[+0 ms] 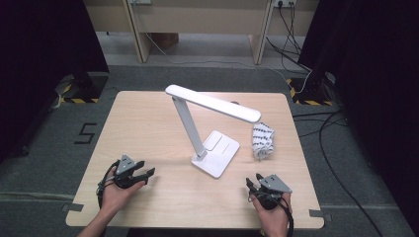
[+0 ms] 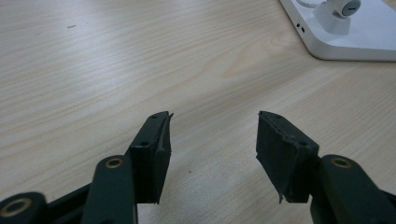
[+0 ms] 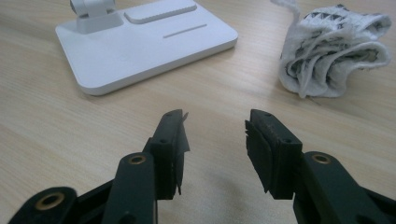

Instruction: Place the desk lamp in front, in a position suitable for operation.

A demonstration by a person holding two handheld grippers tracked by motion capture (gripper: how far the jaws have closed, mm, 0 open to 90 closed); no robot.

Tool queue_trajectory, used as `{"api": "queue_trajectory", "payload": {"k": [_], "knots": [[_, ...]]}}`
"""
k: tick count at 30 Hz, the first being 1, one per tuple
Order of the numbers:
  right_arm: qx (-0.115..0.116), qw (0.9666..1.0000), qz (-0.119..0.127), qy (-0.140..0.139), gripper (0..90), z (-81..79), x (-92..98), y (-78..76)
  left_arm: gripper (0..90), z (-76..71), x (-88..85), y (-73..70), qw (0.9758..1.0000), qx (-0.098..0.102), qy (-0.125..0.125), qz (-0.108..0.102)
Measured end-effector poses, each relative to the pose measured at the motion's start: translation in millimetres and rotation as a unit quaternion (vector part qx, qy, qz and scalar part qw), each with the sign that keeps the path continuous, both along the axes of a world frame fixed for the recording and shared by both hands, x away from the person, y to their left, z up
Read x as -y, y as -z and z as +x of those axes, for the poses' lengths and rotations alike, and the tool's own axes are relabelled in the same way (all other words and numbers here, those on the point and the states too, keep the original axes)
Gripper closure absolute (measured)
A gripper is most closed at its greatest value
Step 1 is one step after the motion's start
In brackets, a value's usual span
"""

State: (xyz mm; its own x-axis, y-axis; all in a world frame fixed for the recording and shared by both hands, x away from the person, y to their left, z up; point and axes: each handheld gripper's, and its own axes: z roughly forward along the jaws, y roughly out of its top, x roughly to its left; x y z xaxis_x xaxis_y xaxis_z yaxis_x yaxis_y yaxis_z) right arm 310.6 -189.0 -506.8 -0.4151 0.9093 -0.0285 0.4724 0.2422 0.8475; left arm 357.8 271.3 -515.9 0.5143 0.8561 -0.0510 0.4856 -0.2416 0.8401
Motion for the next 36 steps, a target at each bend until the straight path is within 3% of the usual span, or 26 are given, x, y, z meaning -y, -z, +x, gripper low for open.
{"api": "queue_trajectory", "payload": {"k": [6, 14, 20, 21, 22, 26, 29, 36], "knots": [[-0.008, 1.0, -0.001, -0.006, 62.5, -0.5, -2.2, 0.9, 51.9, 1.2, 6.6, -2.7, 0.9999, 0.003, 0.011, 0.002], [-0.026, 0.9995, 0.003, -0.015, 72.1, 7.6, -7.5, 0.5, 68.0, 11.2, 18.8, -5.4, 0.9993, -0.007, 0.035, 0.01], [-0.065, 0.9976, 0.01, -0.02, 83.9, 29.4, -18.9, -7.5, 74.6, 42.9, 46.0, -10.2, 0.9982, -0.022, 0.054, 0.011], [-0.065, 0.9976, 0.01, -0.02, 83.9, 29.4, -18.9, -7.5, 75.5, 42.9, 46.0, -10.2, 0.9982, -0.022, 0.054, 0.011], [-0.075, 0.997, 0.006, -0.02, 86.4, 40.6, -25.6, -9.3, 76.6, 57.9, 59.8, -9.0, 0.9972, -0.041, 0.063, -0.007], [-0.099, 0.995, -0.002, -0.011, 89.7, 61.6, -37.8, -10.0, 80.3, 85.4, 84.5, -4.5, 0.9948, -0.059, 0.083, -0.004], [-0.11, 0.9939, -0.005, -0.001, 90.0, 76.0, -42.9, -10.5, 83.2, 101.9, 96.5, -0.3, 0.9943, -0.066, 0.084, -0.001], [-0.127, 0.9919, -0.006, 0.012, 90.0, 95.0, -50.2, -8.9, 85.8, 111.7, 110.8, 2.5, 0.9939, -0.069, 0.086, -0.003]]}}
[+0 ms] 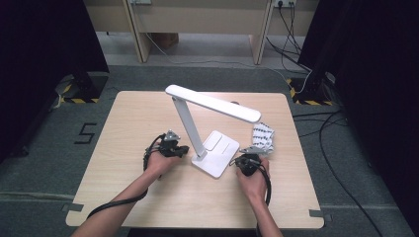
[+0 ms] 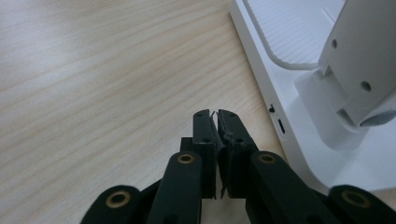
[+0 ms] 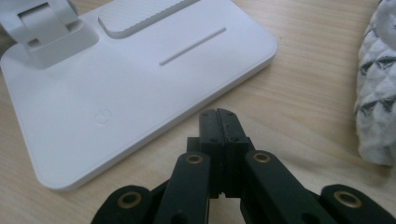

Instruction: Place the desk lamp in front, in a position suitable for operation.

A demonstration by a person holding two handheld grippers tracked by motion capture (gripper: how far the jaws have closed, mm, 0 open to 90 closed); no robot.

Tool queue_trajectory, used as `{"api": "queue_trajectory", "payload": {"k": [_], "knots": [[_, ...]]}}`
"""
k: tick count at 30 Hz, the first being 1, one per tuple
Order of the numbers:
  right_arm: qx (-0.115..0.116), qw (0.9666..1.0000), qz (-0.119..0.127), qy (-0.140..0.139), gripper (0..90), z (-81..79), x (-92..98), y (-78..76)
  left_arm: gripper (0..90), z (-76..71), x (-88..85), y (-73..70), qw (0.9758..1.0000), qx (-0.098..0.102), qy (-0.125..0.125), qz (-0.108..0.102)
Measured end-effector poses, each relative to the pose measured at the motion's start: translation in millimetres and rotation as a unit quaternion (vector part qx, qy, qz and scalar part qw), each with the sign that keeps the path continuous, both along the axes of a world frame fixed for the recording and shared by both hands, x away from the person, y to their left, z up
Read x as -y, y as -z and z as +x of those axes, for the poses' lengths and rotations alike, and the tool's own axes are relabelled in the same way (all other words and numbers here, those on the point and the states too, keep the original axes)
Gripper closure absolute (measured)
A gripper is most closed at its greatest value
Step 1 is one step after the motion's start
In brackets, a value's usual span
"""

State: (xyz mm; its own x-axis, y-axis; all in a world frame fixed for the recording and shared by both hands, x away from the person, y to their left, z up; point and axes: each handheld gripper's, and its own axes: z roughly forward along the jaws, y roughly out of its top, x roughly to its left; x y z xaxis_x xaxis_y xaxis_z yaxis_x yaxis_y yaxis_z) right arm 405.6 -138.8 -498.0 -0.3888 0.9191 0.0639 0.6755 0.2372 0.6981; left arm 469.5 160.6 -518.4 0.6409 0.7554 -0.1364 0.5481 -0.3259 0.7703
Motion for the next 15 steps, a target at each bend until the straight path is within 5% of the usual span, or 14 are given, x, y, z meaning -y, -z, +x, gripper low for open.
{"api": "queue_trajectory", "payload": {"k": [15], "knots": [[-0.002, 1.0, -0.006, 0.004, 90.0, 14.2, -18.7, 8.9, 86.2, -6.2, -1.4, 0.1, 1.0, -0.004, 0.006, -0.004]]}}
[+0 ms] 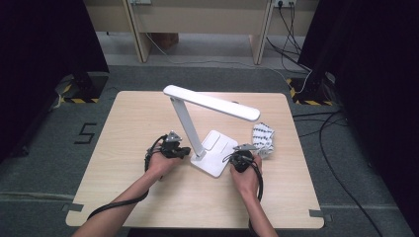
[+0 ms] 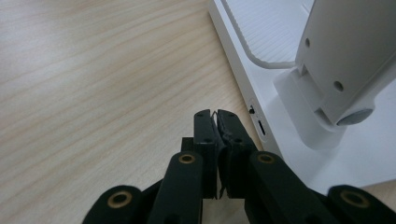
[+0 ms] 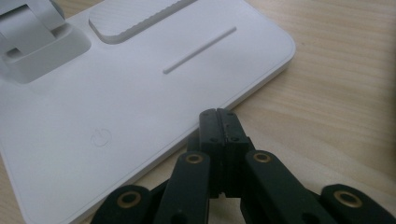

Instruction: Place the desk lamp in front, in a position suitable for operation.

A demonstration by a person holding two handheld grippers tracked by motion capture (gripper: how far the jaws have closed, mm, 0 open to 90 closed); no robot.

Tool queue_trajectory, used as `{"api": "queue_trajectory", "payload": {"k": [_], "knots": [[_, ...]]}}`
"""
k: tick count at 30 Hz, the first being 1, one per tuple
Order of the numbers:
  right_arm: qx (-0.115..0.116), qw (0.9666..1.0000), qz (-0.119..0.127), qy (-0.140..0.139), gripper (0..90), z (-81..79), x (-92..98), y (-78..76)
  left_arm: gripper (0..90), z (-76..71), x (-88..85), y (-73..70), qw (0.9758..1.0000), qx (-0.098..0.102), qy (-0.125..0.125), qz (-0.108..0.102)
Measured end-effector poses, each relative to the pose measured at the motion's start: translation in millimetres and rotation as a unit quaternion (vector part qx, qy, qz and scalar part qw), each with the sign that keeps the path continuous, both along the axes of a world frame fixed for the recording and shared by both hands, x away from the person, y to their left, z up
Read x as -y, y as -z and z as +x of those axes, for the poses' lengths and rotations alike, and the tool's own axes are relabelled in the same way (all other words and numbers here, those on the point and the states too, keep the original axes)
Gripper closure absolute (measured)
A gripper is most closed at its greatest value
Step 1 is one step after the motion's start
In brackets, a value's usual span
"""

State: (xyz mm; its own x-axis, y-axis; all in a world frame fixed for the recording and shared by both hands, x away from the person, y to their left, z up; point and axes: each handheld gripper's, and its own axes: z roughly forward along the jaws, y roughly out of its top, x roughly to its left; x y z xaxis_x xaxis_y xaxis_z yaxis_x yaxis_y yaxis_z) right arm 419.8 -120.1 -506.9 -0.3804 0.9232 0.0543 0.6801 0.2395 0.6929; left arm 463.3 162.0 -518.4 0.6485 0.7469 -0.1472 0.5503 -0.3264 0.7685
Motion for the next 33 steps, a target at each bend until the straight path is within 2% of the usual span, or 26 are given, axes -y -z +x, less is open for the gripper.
{"api": "queue_trajectory", "payload": {"k": [4, 12, 17, 22, 26, 33], "knots": [[0.003, 1.0, 0.0, 0.0, 90.0, 5.7, -7.2, 0.6, 86.4, -2.7, -7.2, 1.8, 0.9999, 0.0, -0.003, -0.012], [0.007, 0.9999, 0.002, -0.012, 90.0, 19.5, -27.5, 1.7, 86.8, -8.1, -18.9, 2.6, 0.9998, 0.0, -0.009, -0.016], [0.005, 0.9999, 0.012, -0.01, 90.0, 24.7, -38.5, 2.3, 87.2, -11.5, -22.9, 2.4, 0.9997, 0.001, -0.014, -0.021], [0.005, 0.9998, 0.015, -0.011, 90.0, 27.7, -47.6, 2.8, 88.5, -15.9, -30.6, 1.9, 0.9989, -0.004, -0.033, -0.032], [0.003, 0.9997, 0.022, -0.011, 90.0, 31.9, -54.1, 3.1, 89.2, -17.3, -35.0, 2.3, 0.9985, -0.008, -0.042, -0.034], [0.005, 0.9989, 0.036, -0.029, 90.0, 41.9, -63.8, 5.1, 89.4, -20.4, -46.3, 3.3, 0.9981, -0.009, -0.053, -0.031]]}}
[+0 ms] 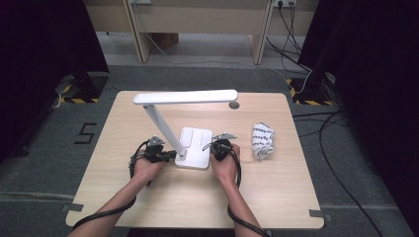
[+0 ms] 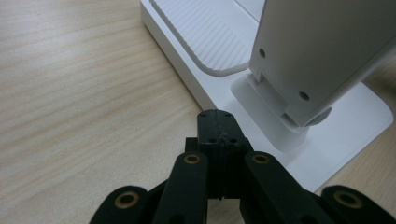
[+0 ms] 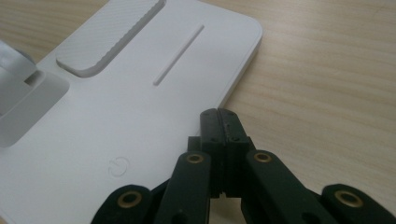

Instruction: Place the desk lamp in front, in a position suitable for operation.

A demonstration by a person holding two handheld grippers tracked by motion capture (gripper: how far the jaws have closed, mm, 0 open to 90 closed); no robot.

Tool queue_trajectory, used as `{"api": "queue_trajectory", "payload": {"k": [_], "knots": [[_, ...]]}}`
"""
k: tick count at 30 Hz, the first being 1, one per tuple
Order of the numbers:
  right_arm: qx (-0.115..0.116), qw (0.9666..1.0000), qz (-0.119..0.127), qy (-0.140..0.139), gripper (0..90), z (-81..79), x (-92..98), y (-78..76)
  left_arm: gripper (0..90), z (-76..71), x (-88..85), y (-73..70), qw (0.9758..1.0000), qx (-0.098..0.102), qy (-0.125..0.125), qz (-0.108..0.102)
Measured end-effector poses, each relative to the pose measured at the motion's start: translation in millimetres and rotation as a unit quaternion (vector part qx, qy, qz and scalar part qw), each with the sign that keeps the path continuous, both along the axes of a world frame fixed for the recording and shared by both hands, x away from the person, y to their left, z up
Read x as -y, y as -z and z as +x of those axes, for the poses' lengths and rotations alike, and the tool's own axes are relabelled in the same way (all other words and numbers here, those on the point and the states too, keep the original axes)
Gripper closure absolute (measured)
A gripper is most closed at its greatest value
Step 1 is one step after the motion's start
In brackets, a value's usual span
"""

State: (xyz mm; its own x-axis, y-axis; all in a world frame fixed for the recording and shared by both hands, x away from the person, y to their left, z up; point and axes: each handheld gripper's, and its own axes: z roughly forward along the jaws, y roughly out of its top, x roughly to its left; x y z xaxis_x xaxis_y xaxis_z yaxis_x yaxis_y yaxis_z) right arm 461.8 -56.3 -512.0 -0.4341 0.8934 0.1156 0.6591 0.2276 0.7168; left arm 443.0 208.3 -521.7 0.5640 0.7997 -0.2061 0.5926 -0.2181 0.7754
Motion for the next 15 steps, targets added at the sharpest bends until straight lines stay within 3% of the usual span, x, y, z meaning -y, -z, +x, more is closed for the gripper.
{"api": "queue_trajectory", "payload": {"k": [7, 10, 15], "knots": [[-0.003, 0.9999, 0.014, -0.002, 87.0, 4.3, 0.0, -4.2, 89.4, -3.3, -5.1, -0.2, 0.9999, -0.002, -0.007, -0.011], [-0.004, 1.0, 0.006, -0.004, 89.9, -3.6, 3.4, -8.0, 89.5, -3.3, -6.4, 0.2, 0.9999, -0.001, -0.009, -0.014], [-0.041, 0.999, 0.006, -0.013, 90.0, -32.8, 15.5, -12.0, 89.5, -3.9, -4.7, -0.1, 0.9998, -0.001, -0.017, -0.011]]}}
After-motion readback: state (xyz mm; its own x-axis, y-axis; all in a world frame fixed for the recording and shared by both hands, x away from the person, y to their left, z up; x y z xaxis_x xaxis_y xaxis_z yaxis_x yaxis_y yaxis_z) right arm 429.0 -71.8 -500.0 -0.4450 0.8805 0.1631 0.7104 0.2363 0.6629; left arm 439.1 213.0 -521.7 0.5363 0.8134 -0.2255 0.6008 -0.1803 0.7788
